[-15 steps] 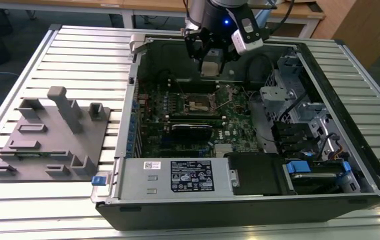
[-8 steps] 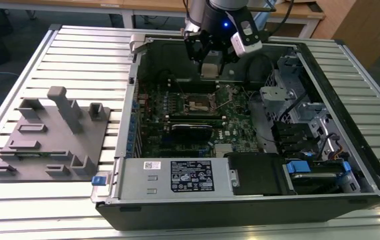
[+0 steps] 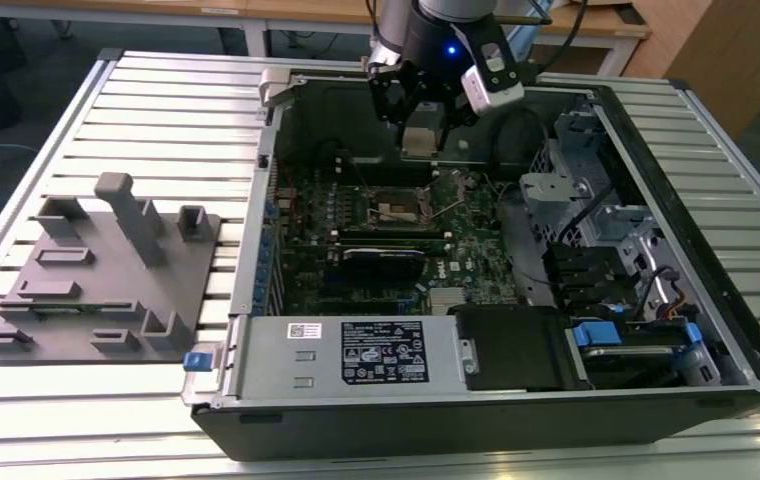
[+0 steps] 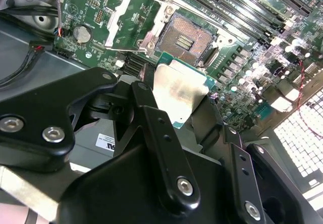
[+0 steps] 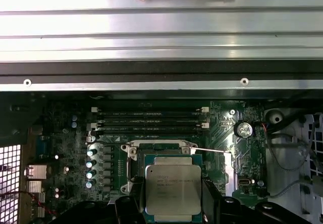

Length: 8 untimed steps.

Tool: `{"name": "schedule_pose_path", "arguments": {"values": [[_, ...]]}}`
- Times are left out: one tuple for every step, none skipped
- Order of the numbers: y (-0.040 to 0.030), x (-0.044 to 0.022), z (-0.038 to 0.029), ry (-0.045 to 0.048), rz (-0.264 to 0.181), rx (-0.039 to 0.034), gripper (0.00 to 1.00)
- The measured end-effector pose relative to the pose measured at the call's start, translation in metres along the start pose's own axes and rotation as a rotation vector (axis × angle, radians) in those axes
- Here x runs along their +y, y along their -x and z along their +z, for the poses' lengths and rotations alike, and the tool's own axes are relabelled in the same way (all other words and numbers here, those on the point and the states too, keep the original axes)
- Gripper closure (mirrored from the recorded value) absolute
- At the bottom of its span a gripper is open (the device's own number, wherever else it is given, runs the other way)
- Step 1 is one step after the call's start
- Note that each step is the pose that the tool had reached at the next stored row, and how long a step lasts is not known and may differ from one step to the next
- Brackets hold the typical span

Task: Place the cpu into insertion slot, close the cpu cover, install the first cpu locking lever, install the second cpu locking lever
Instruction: 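Place the cpu into insertion slot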

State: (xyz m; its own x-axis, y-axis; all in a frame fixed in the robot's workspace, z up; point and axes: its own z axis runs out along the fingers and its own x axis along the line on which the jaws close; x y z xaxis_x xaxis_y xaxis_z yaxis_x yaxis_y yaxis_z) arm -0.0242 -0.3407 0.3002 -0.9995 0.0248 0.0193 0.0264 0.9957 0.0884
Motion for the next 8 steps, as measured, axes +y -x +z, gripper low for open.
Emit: {"name": "schedule_pose_path", "arguments": {"values": [[0.0,0.0,0.0004,0.0004,0.0,-0.0002,0.46],[0.0001,-0.0001,0.0011,0.0006,0.0,-0.0003,0.46],[0.0,-0.0002,0.0017,0.0002,0.0,-0.0001,0.46],[0.0001,-0.0002,0.0022,0.0001,0.0,0.0,0.46],[0.0001,-0.0002,0.0027,0.0001,0.0,0.0,0.46],[0.0001,-0.0002,0.0027,-0.0001,0.0,0.0,0.46],[0.0001,-0.0002,0.0027,-0.0001,0.0,0.0,0.46],[0.0001,-0.0003,0.0032,0.0,0.0,0.0,0.46]]}}
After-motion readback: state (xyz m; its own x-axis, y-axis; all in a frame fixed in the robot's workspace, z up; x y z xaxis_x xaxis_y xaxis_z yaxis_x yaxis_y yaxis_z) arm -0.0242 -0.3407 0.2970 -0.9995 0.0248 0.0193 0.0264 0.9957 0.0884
